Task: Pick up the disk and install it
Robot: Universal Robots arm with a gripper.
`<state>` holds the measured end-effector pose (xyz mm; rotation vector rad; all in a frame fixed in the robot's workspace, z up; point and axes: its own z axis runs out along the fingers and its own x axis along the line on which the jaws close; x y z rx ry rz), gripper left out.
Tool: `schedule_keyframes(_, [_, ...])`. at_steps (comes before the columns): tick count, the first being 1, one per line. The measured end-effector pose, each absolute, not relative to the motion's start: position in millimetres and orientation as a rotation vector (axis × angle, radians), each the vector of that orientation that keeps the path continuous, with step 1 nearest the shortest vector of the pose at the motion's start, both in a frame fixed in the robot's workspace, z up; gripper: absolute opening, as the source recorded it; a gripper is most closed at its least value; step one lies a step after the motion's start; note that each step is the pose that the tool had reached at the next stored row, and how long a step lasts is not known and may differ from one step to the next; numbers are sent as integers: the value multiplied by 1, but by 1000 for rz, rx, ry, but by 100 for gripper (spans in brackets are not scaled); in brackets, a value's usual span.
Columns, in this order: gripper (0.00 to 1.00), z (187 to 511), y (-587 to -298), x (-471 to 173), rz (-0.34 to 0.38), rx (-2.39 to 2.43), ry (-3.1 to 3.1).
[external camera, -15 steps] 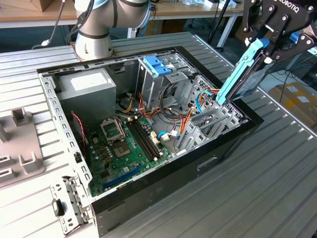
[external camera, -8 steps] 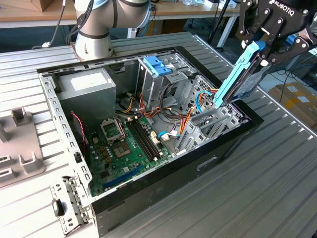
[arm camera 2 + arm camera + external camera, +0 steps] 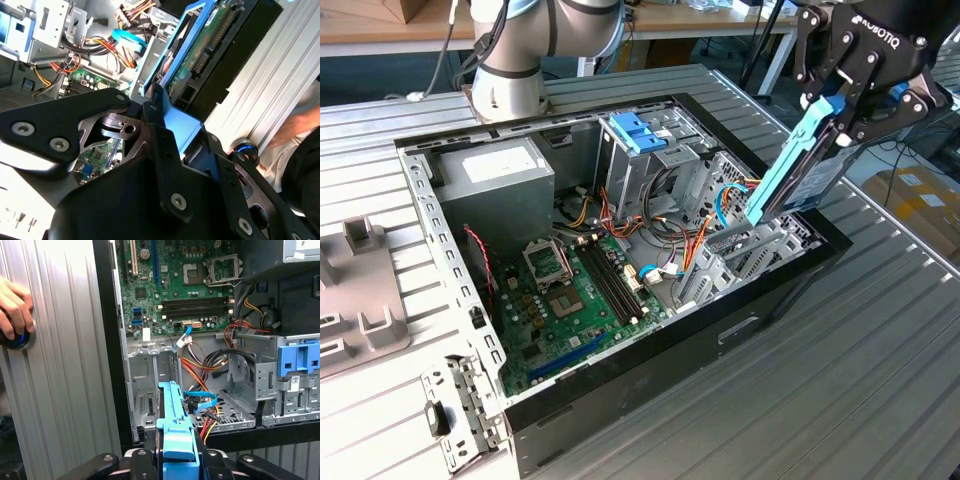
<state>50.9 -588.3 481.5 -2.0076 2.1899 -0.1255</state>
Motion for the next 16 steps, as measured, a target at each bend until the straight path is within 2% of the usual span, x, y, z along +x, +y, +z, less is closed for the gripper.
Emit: schedule_keyframes(16, [37, 470, -589, 33, -118, -2066, 2132])
